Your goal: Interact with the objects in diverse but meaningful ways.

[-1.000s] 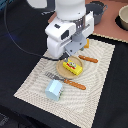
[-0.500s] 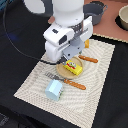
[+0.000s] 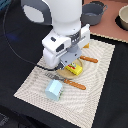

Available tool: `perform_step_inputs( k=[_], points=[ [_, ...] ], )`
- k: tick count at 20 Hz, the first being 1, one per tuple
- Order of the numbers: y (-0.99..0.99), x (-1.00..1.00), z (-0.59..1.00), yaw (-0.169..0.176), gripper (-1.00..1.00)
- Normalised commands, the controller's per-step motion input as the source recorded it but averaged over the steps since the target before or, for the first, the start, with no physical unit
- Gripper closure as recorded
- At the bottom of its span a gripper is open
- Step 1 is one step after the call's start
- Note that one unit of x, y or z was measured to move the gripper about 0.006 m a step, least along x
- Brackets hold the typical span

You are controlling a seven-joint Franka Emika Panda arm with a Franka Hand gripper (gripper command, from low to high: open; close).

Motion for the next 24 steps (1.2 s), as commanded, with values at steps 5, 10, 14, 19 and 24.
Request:
perform_step_inputs(
  k=[5, 10, 14, 19, 24],
  points=[
    [0.17, 0.45, 0.00, -0.021, -1.00],
    [0.01, 0.28, 0.00, -0.014, 1.00],
    [-0.14, 0.07, 0.00, -0.014, 1.00],
    [-0.19, 0.04, -0.04, -0.009, 1.00],
    [-0.16, 0.01, 0.23, -0.027, 1.00]
  ],
)
